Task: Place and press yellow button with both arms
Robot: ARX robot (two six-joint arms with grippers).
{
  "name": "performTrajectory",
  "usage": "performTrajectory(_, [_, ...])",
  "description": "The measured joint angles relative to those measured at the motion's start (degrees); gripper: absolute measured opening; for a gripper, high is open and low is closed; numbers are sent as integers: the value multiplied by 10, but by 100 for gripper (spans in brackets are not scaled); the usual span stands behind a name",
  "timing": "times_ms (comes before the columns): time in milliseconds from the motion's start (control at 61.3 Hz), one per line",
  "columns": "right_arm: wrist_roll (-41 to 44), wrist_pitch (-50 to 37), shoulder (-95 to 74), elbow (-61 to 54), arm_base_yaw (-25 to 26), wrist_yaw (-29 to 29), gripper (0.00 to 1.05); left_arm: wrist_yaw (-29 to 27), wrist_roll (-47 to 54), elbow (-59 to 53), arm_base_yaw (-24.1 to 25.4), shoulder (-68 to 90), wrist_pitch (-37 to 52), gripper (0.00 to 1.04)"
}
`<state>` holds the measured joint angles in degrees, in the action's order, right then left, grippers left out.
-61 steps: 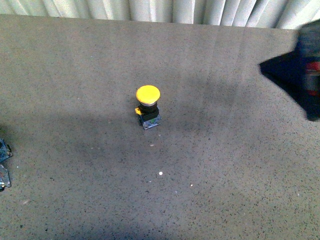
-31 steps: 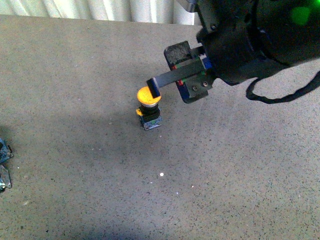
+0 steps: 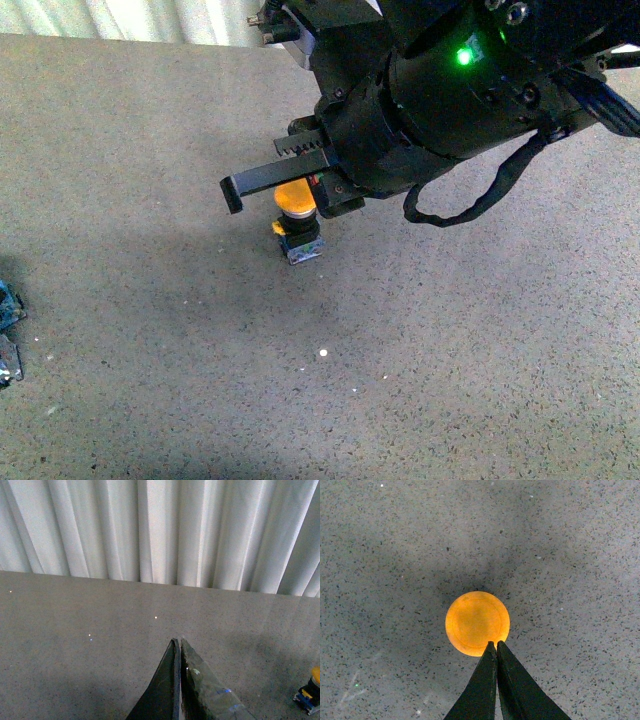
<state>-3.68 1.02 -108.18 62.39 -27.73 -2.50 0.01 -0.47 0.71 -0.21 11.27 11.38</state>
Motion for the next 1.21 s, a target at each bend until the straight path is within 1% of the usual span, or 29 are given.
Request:
performTrajectory(114, [-2, 0, -5, 6, 0, 2, 1, 0, 0, 0, 0, -17, -18, 1])
performTrajectory(179, [-2, 0, -8, 9, 0, 3, 1, 0, 0, 0, 0, -64, -84, 1])
performTrajectory(245, [-2, 0, -11, 13, 0, 6, 1, 0, 0, 0, 0, -92, -108, 1])
performTrajectory(604, [-7, 5, -30, 27, 0, 9, 1, 0, 0, 0, 1, -103, -114, 1])
performTrajectory(914, [-24, 39, -52, 54, 0, 17, 1, 0, 0, 0, 1, -103, -114, 1])
performTrajectory(1207, [-33, 34, -59, 57, 0, 21, 1, 0, 0, 0, 1, -103, -114, 1])
